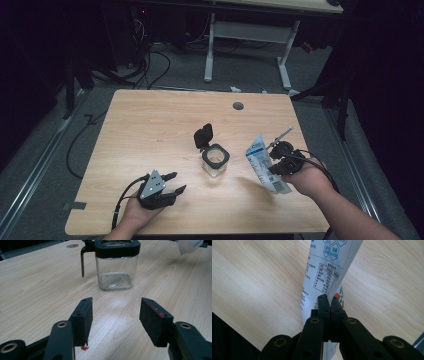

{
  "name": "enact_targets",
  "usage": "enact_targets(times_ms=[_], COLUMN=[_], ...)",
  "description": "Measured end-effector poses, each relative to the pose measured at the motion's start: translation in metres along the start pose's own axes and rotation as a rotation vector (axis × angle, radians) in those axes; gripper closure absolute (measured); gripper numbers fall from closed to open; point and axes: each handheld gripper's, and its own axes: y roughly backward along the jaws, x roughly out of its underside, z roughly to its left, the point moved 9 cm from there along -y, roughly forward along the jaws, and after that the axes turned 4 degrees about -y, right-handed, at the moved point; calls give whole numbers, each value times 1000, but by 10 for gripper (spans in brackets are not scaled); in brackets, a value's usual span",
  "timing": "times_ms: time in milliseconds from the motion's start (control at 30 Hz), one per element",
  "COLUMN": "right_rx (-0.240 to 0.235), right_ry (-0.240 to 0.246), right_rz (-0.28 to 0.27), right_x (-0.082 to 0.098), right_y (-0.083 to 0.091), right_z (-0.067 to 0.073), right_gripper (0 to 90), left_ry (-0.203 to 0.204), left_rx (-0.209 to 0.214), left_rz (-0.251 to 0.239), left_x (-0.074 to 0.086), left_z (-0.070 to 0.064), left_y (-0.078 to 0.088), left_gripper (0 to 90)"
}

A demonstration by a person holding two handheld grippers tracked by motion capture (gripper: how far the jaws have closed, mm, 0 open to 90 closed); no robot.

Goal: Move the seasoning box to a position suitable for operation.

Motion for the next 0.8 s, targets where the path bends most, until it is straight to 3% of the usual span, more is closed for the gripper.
enact_targets(times_ms=[233, 367, 500, 600, 800], right_rx=[-10, -28, -34, -33, -35], right_ry=[16, 10, 14, 23, 33], right_rz=[13, 8, 2, -4, -7], right_x=[0, 0, -1, -3, -5], right_y=[2, 4, 10, 14, 19], right_z=[2, 5, 8, 9, 14], right_gripper=[900, 900, 900, 900, 900], left_ry=[3, -10, 3, 24, 30], left_rx=[18, 50, 78, 92, 138], left_rz=[-15, -27, -47, -69, -64], left_x=[-3, -6, -12, -19, -27], left_z=[-5, -13, -21, -29, -46], left_y=[-1, -3, -7, -15, -30], left_gripper=[441, 425, 407, 389, 377])
